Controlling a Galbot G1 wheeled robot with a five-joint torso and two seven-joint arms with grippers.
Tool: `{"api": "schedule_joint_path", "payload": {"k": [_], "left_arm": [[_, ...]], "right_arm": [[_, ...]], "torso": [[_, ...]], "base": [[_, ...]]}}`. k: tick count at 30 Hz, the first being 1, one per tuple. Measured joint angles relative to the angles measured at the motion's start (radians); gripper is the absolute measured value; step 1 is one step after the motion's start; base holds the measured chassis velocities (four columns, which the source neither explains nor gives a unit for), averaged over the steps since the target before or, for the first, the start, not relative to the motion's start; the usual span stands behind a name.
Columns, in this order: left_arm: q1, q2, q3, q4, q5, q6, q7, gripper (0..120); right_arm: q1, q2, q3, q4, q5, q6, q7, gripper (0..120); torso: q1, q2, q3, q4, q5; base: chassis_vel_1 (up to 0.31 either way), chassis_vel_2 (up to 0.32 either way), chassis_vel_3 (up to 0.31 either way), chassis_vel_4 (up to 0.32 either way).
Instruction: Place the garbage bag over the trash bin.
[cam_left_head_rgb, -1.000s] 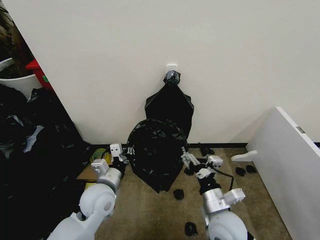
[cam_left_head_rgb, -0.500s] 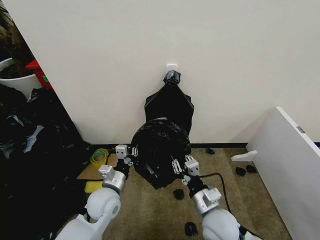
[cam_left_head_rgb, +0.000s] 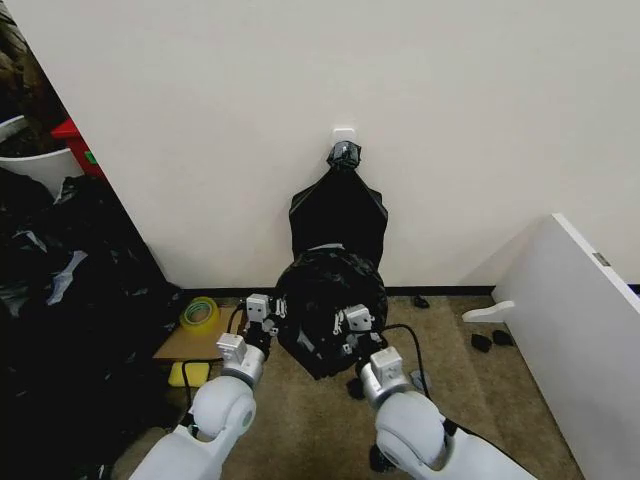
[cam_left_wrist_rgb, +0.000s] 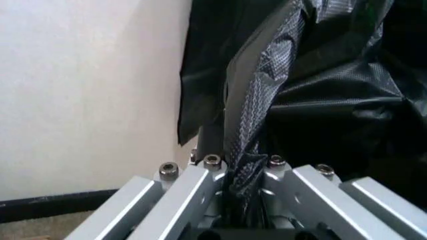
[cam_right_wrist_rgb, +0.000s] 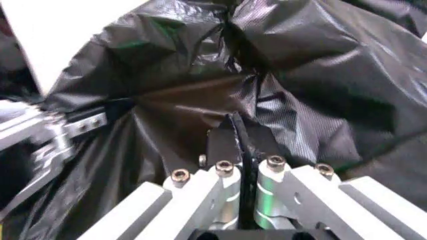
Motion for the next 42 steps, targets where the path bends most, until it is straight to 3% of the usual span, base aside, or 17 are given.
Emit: {"api": "schedule_joint_path", "payload": {"k": [10,22,25,33,42], "left_arm": [[0.008,-0.009,0.016,0.008,0.033,-0.012,-0.004,1],[0.038,-0.001,0.021,-0.018,0.074,-0.019,-0.006,1],[0.04,0.004,0.014,-0.018,0.074,-0.019,-0.007,1],[0.039,0.01,0.009,-0.007,0.07,-0.018,-0.011,1],[0.044,0.011,0.017,-0.031,0.07,-0.021,-0.003,1]], "right_arm": [[0.113,0.06,-0.018,-0.127,0.061,-0.126,0.128,0],[0.199,0.122,-0.015,-0.304,0.001,-0.137,0.162,0],[0.183,0.121,-0.014,-0.305,-0.062,-0.114,0.152,0],[0.118,0.089,-0.049,-0.199,-0.065,-0.022,0.063,0],[0.097,0.077,-0.091,-0.205,-0.029,-0.055,0.065,0]], "torso": [[0.0,0.0,0.0,-0.0001,-0.0001],[0.0,0.0,0.0,0.0001,0.0],[0.0,0.0,0.0,0.0,0.0],[0.0,0.0,0.0,-0.0002,0.0],[0.0,0.0,0.0,-0.0001,0.0]], "base": [[0.0,0.0,0.0,0.0],[0.0,0.0,0.0,0.0],[0.0,0.0,0.0,0.0],[0.0,0.0,0.0,0.0],[0.0,0.0,0.0,0.0]]}}
